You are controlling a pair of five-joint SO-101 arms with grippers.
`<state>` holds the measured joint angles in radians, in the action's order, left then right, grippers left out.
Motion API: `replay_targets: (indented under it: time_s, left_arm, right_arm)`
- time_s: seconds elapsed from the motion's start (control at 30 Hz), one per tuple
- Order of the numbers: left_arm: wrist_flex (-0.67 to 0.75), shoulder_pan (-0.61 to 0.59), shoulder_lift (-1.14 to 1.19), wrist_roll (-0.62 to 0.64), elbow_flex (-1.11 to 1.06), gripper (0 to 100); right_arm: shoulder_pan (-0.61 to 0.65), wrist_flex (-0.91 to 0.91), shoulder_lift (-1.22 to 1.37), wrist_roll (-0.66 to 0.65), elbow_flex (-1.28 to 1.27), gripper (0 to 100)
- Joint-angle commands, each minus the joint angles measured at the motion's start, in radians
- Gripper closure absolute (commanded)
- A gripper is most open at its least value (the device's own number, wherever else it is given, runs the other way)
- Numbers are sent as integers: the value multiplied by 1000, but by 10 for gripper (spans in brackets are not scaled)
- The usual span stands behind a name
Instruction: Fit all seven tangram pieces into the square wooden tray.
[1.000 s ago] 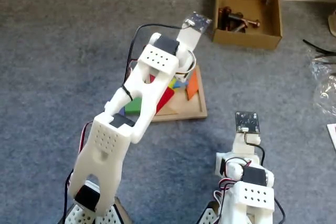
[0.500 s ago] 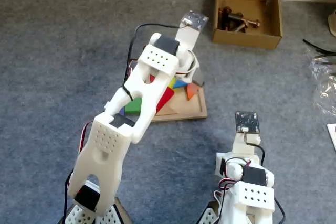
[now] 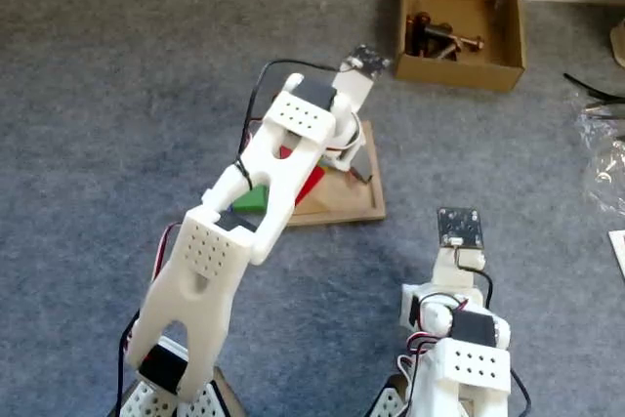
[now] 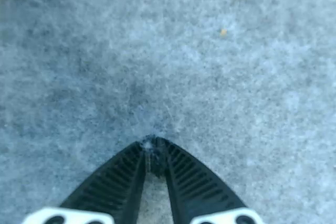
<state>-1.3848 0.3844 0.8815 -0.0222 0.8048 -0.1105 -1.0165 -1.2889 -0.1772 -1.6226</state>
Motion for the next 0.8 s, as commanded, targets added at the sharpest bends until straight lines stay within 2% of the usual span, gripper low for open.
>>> replay_targets:
  time_s: [0.0,0.13,0.33,0.77]
  left_arm:
    - [17,4,-18,-8,50,667]
    - [17,4,-16,-8,50,670]
    - [78,8,-15,-8,44,766]
    - [95,10,45,-8,50,772]
  right_arm:
    - [-39,-16,-1,3,-31,993]
    - [-39,-16,-1,3,-31,993]
    - [-39,-16,-1,3,-31,993]
    - [-39,-16,-1,3,-31,993]
